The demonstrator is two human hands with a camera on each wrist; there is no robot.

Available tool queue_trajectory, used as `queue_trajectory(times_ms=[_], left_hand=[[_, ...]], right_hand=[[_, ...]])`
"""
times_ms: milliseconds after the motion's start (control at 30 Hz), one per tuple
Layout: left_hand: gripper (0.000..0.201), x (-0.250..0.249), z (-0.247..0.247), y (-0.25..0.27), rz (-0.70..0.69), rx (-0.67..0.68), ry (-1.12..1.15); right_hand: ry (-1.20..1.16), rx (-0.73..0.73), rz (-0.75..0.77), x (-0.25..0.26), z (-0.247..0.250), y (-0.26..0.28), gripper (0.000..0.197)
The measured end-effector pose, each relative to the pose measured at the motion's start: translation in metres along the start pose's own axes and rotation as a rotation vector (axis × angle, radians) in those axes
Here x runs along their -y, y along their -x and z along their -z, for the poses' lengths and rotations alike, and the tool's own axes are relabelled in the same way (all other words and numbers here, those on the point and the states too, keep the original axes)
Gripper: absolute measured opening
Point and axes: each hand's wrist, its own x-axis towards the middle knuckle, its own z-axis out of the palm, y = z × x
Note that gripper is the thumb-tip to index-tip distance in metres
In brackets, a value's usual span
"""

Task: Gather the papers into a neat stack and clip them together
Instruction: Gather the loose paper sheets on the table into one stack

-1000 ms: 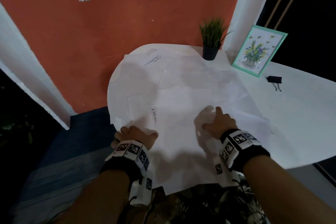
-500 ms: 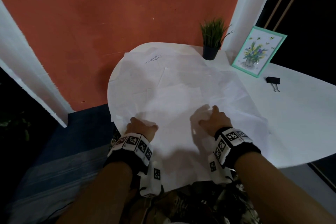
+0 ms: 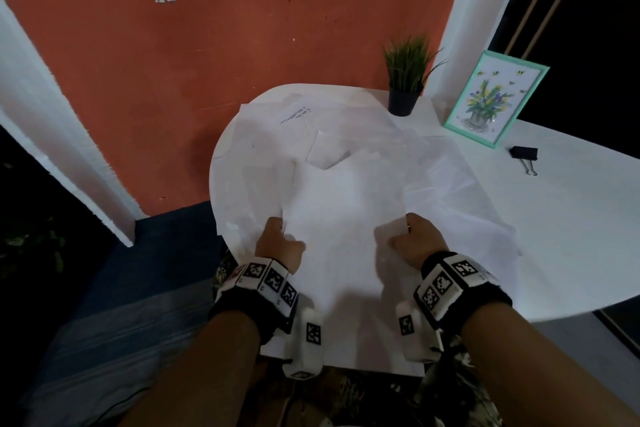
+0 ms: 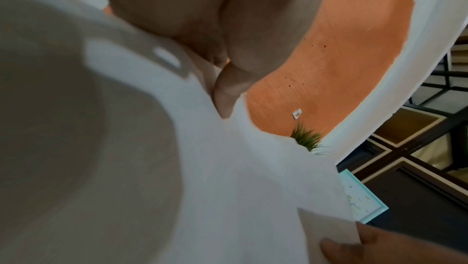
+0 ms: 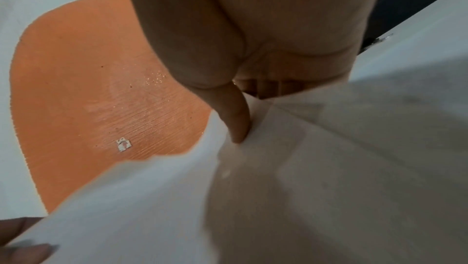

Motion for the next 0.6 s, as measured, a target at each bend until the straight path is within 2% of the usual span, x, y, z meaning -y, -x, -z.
queue_trajectory(times_ms=[67, 133, 200, 233, 300, 333, 400, 500, 600], left_hand=[[0.031, -0.001, 0.005, 0.000, -0.094, 0.004, 0.064], [0.028, -0.007, 0.009, -0.001, -0.183, 0.017, 0.155], [0.034, -0.014, 0.013, -0.001, -0.241, 0.039, 0.282], [0.039, -0.020, 0.015, 0.000, -0.261, 0.053, 0.363], [0.043, -0.029, 0.015, 0.005, -0.248, 0.106, 0.535], [0.041, -0.033, 0.013, 0.006, -0.224, 0.137, 0.604], [0.034, -0.038, 0.010, 0.009, -0.184, 0.174, 0.651], [0.038, -0.040, 0.006, 0.009, -0.160, 0.181, 0.544], [0.049, -0.044, 0.001, 0.010, -0.230, 0.148, 0.428]], right_hand=[[-0.110, -0.044, 0.019, -0.005, 0.006, -0.001, 0.027], [-0.422, -0.038, 0.041, -0.009, 0.012, 0.000, 0.010], [-0.744, 0.045, 0.025, -0.013, 0.021, 0.007, 0.015], [-0.829, 0.108, 0.029, -0.016, 0.024, 0.008, 0.024], [-0.834, 0.216, 0.069, -0.018, 0.028, 0.015, 0.047], [-0.819, 0.212, 0.108, -0.018, 0.029, 0.018, 0.053], [-0.852, 0.126, 0.174, -0.014, 0.034, 0.022, 0.047], [-0.962, 0.066, 0.250, -0.014, 0.045, 0.020, 0.037], [-0.798, 0.070, 0.249, -0.018, 0.045, 0.019, 0.034]])
